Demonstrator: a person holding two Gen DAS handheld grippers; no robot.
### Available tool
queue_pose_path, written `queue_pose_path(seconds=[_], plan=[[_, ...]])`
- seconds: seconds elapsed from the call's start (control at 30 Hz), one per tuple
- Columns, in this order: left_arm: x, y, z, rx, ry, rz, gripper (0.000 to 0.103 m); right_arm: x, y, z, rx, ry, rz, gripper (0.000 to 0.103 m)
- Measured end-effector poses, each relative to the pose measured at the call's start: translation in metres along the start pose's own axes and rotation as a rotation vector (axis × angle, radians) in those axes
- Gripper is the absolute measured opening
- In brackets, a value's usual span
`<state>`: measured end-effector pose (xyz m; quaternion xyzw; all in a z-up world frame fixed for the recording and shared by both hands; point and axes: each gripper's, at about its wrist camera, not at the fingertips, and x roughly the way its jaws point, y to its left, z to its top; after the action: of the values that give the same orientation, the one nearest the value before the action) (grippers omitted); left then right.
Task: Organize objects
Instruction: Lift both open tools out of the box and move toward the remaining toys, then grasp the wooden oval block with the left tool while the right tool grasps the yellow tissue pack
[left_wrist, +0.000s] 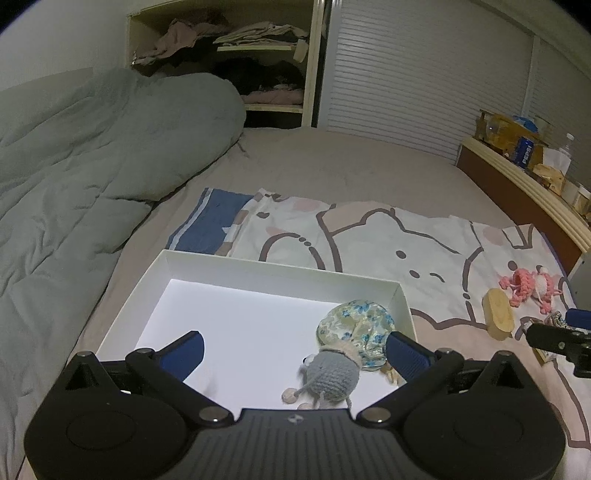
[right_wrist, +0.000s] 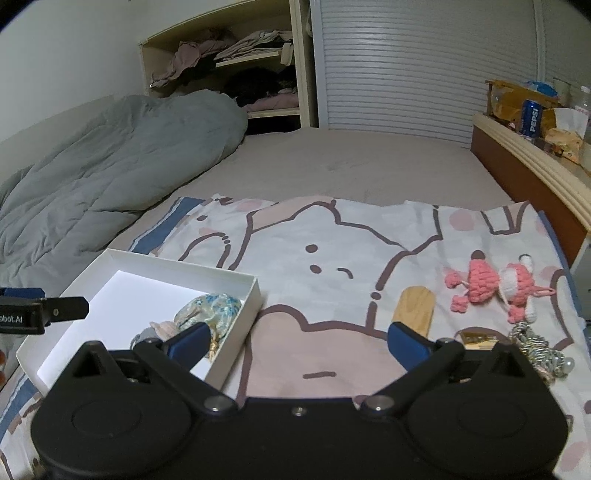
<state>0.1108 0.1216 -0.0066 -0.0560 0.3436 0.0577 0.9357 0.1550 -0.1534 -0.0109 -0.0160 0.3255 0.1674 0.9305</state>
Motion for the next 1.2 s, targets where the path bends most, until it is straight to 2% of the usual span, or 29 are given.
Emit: queue_pose_path(seconds=[0.2, 0.5, 0.7, 0.97, 1.2], plan=[[0.003, -0.009, 0.001, 0.016, -0.009, -0.017, 0.103, -0.013, -0.019, -0.001, 0.008, -0.010, -0.034, 0.103], [0.007, -0.026, 0.007, 0.025, -0.026, -0.060, 0.103, -0.026, -0.063, -0.004, 0.060, -0.026, -0.108, 0.103], [0.016, -0.046, 0.010, 0.069, -0.027, -0.078, 0.103, -0.028, -0.098, -0.011, 0.113, -0.035, -0.164, 0.103], [0.033, -0.090, 0.009, 0.121, -0.055, -0.139, 0.103, -0.020, -0.142, -0.025, 0.174, -0.047, -0.230, 0.103], [0.052, -0.130, 0.007, 0.150, -0.078, -0.227, 0.103, -0.009, -0.164, -0.035, 0.183, -0.077, -0.246, 0.103]])
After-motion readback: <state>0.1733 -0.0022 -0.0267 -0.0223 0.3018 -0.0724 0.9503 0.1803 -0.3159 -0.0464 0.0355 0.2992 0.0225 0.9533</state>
